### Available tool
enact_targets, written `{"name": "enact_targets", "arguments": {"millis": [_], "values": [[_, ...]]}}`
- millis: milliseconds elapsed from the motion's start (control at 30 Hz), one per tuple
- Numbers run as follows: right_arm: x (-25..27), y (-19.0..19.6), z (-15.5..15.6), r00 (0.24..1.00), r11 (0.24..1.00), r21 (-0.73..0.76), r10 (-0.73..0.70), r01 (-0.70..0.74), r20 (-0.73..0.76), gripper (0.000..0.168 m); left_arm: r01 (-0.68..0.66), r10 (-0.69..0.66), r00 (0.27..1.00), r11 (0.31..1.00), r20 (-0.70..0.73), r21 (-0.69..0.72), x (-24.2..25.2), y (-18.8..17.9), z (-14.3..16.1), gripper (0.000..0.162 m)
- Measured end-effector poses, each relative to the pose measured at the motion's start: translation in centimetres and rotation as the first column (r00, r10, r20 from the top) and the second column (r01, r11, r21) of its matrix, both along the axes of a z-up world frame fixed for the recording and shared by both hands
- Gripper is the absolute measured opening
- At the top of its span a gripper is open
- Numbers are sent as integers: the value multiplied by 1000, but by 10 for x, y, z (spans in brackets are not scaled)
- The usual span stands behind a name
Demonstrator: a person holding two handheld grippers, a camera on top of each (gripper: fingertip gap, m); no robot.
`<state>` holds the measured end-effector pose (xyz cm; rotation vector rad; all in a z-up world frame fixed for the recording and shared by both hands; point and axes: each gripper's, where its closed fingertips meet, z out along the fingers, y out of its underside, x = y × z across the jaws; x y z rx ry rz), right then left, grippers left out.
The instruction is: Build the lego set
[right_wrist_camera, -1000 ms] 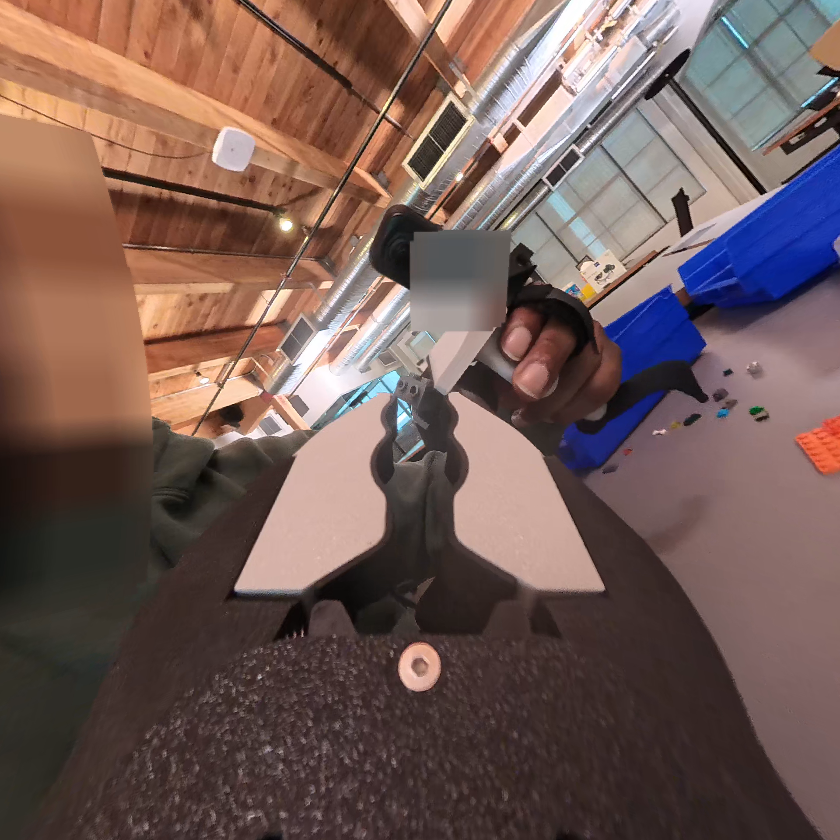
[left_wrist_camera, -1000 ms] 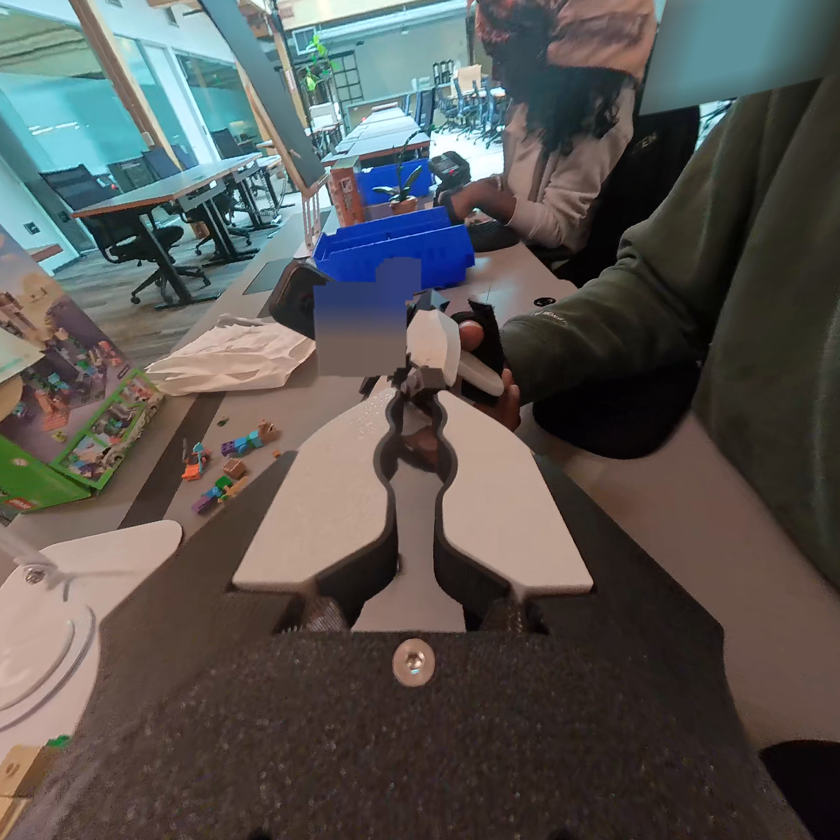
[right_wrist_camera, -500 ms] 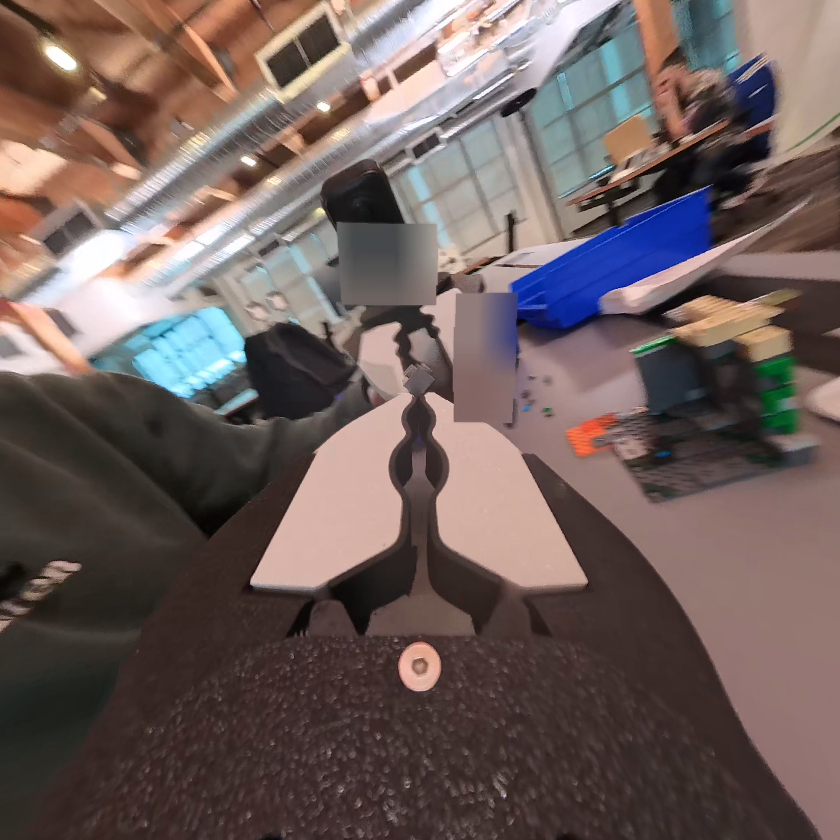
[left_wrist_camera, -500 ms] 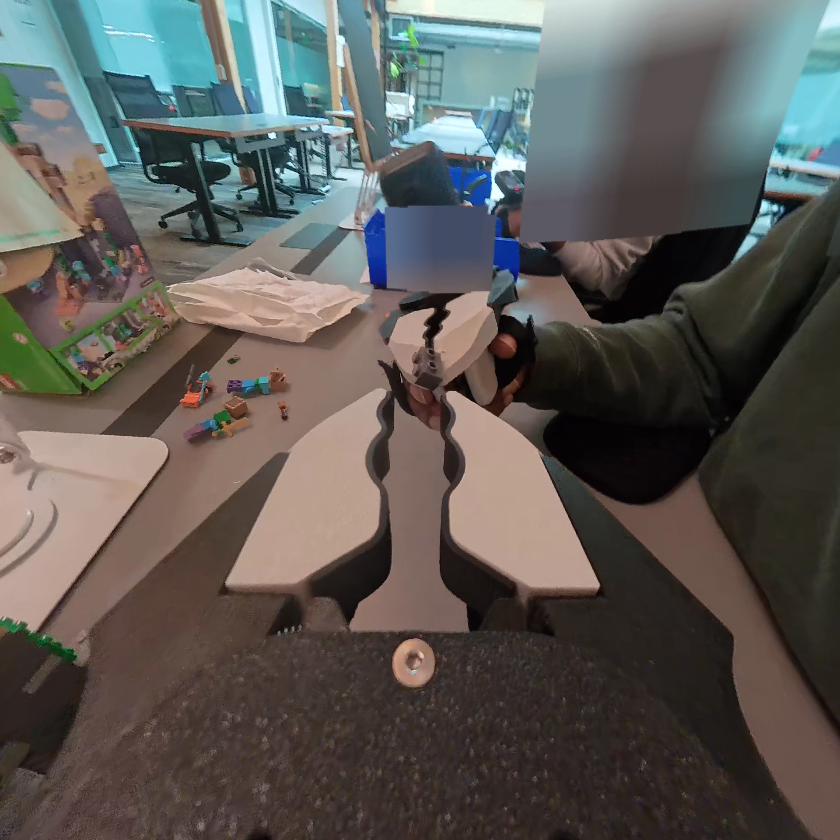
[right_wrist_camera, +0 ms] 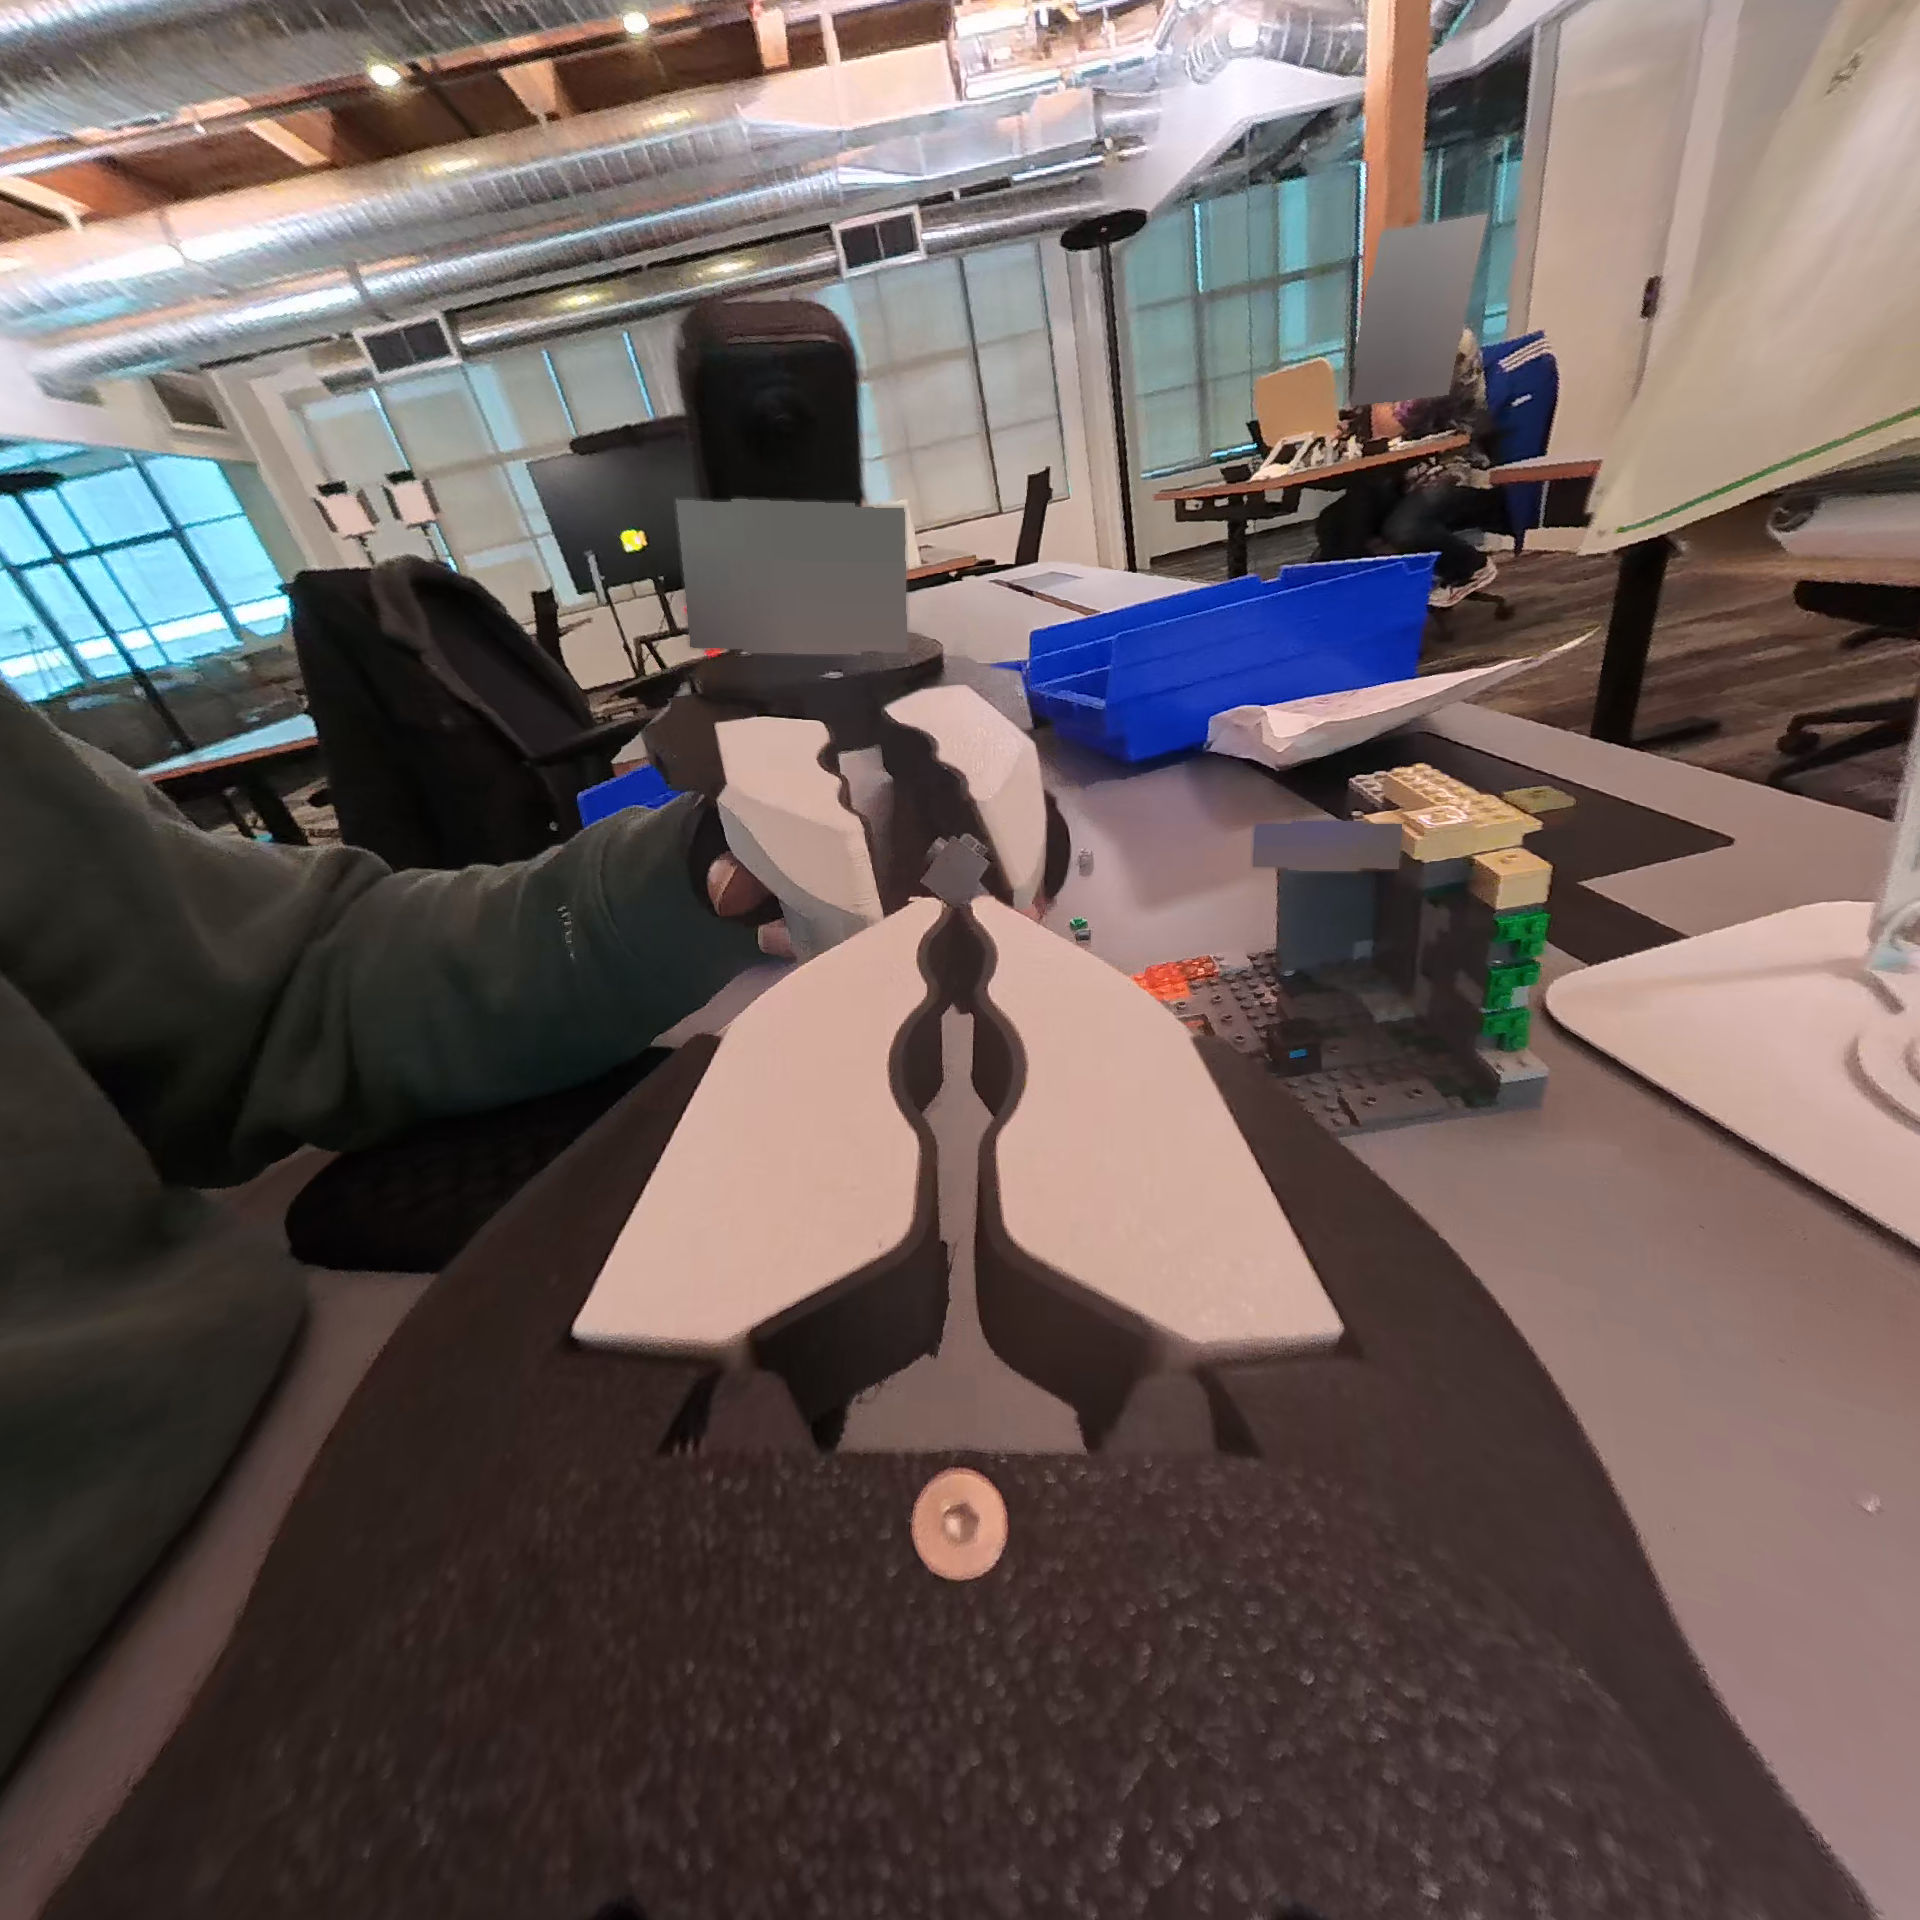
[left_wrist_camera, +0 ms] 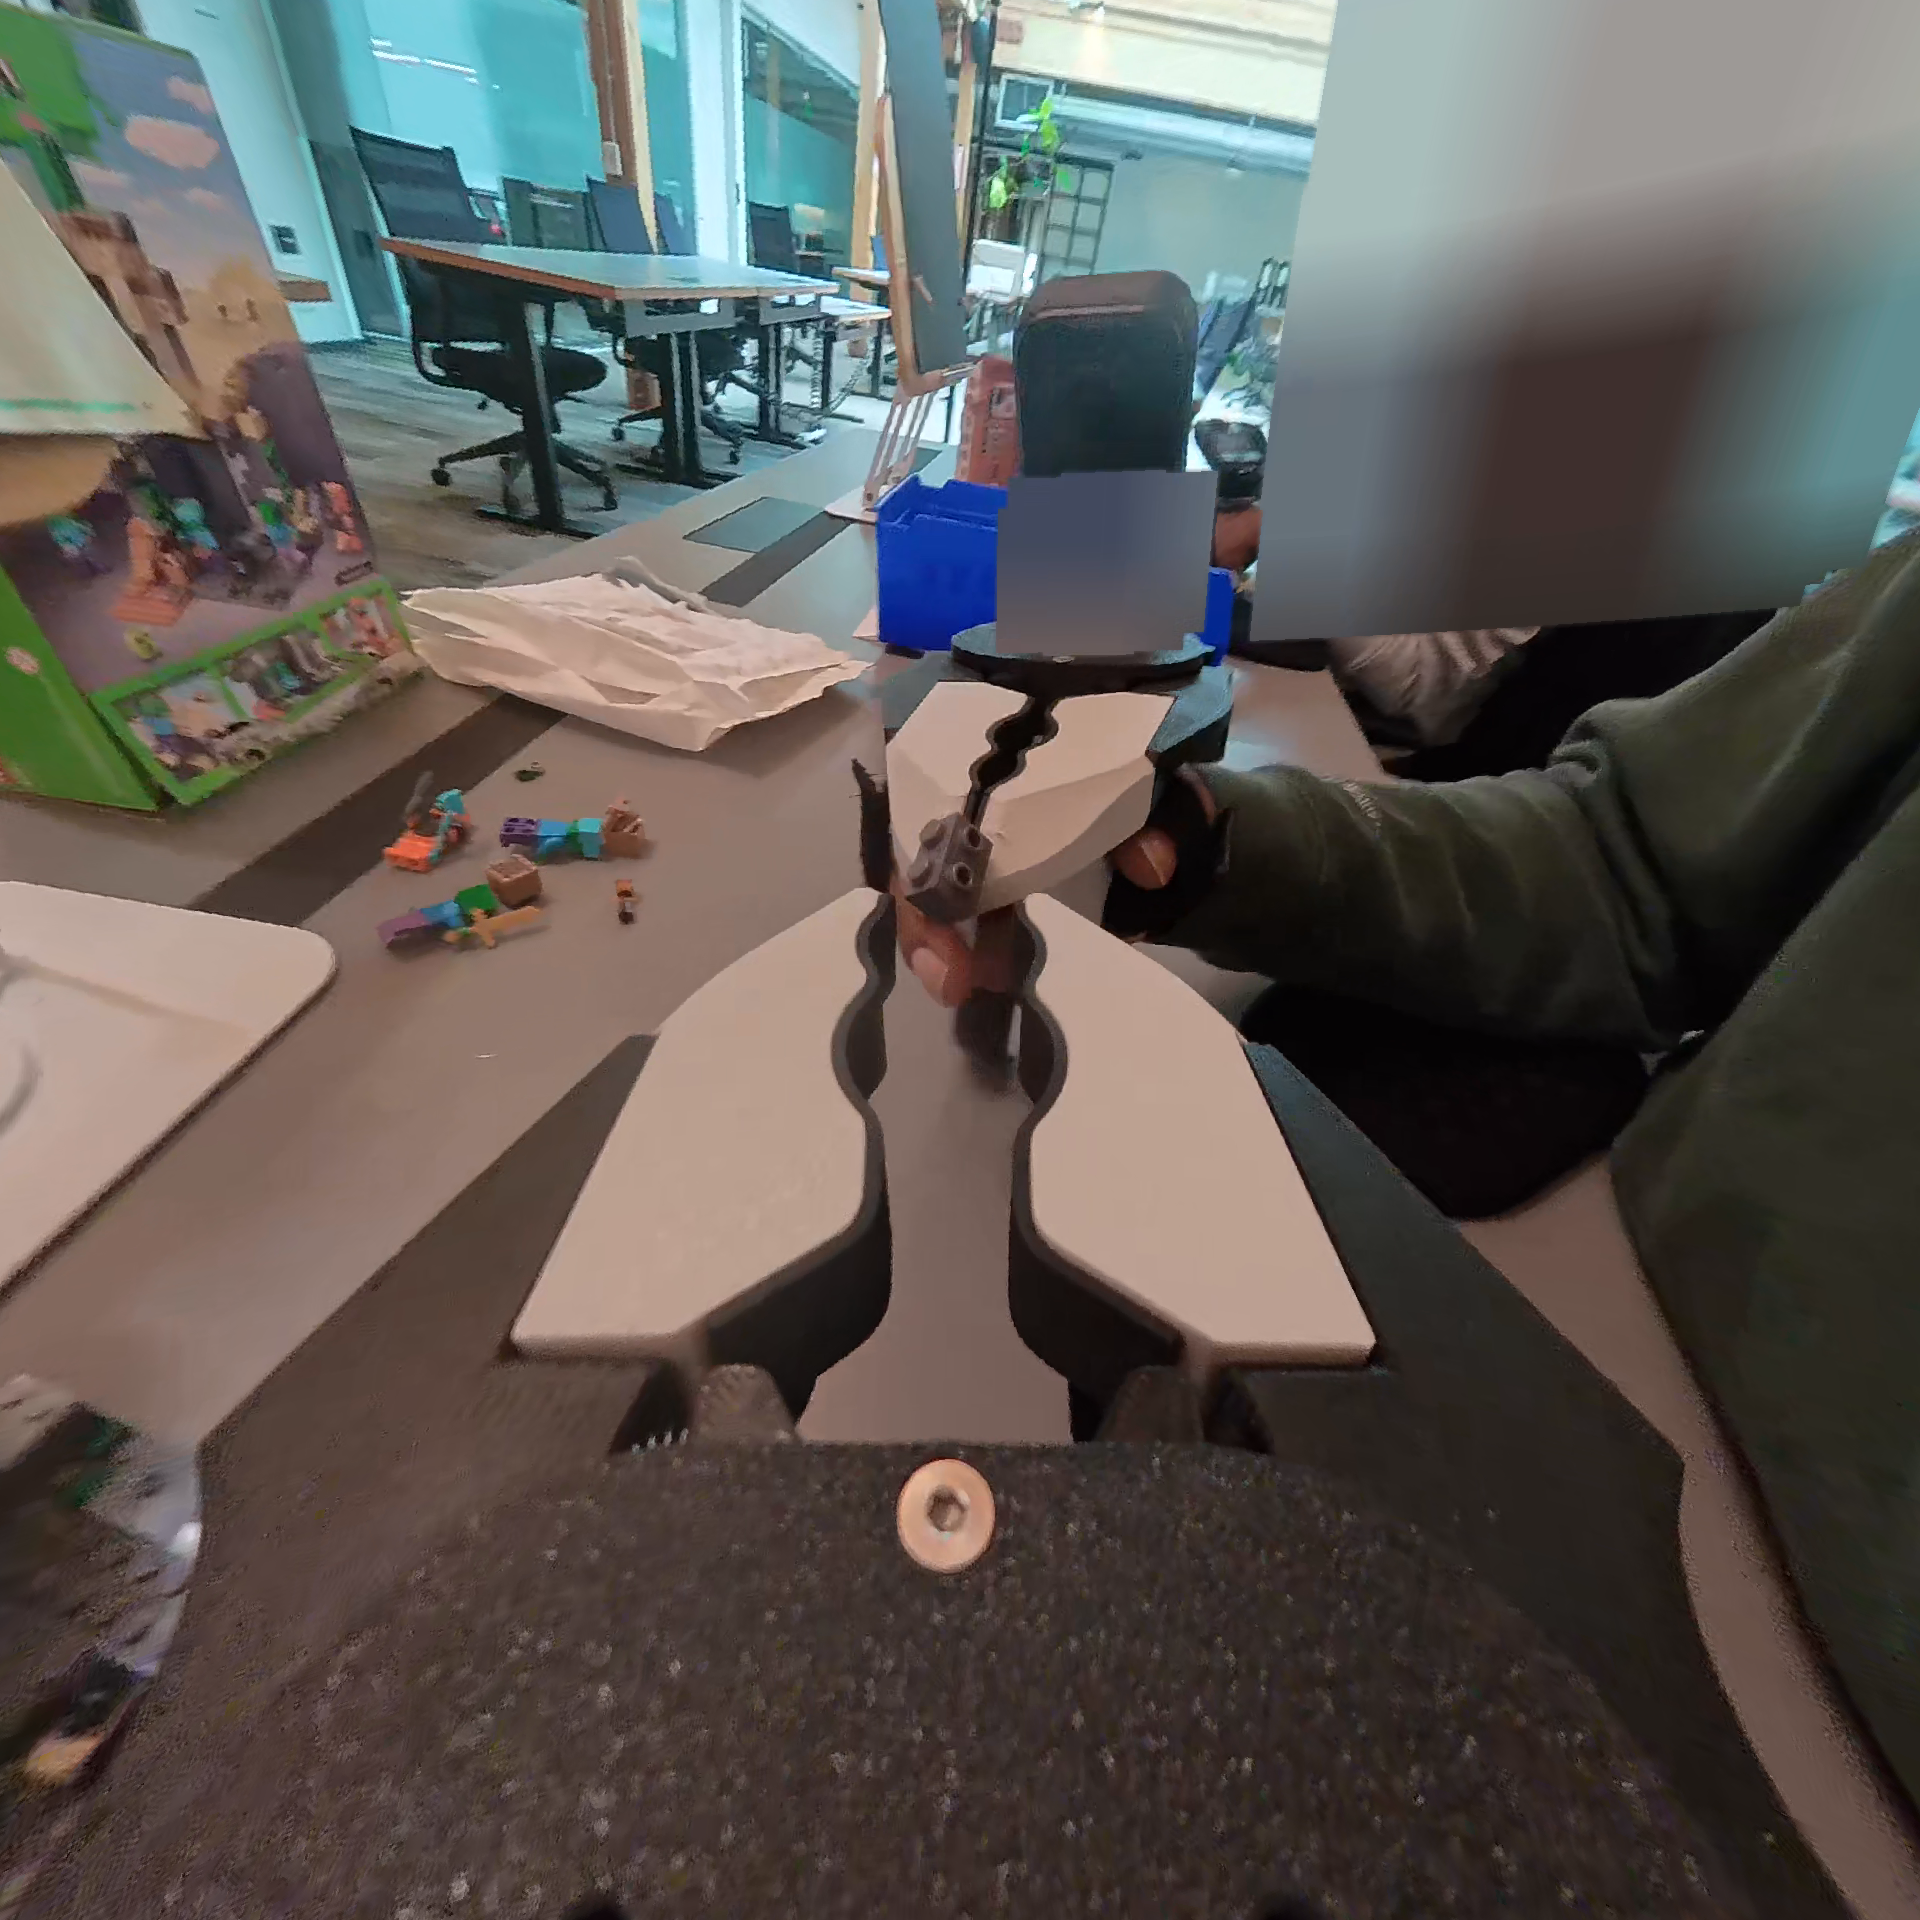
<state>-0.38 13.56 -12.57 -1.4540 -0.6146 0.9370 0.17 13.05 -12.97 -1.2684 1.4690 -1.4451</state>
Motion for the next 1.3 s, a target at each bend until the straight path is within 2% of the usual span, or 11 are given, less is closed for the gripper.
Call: {"name": "enact_targets", "arguments": {"millis": [100,167,300,433,500,633,700,833,967,1133,1300], "values": [[-4,-3,-5,998,999,42,7,-10,70,0,56,-53,998,992,31,-117,-4,-5,3,13],[-6,-4,-10,995,998,55,13,-19,103,0,73,-70,997,988,29,-139,-5,-6,1,10],[-6,-3,-23,990,999,16,33,-36,135,0,64,-65,998,996,-22,-55,-5,-7,-11,10],[3,-5,-29,983,998,-22,57,-54,173,0,51,-44,997,993,-66,104,-6,-6,-26,10],[4,-8,-30,979,997,-42,75,-68,188,13,54,-42,995,990,-93,132,-5,-6,-34,10],[-1,-9,-40,965,995,-62,94,-81,246,17,89,-70,990,984,-126,155,-2,-12,-44,10],[-4,-11,-45,959,992,-81,112,-94,261,10,89,-66,988,982,-139,166,-1,-12,-49,10],[0,-12,-47,953,989,-113,128,-100,276,8,94,-78,989,988,-126,126,2,-12,-50,10],[29,-11,-51,939,992,-117,79,-41,335,8,9,12,984,993,-177,121,4,6,-64,18],[69,-13,-98,848,977,-196,36,81,529,8,-68,117,941,984,-317,163,10,28,-103,28],[62,-12,-125,796,971,-230,85,69,599,9,-33,131,899,972,-419,234,27,31,-130,32]]}}
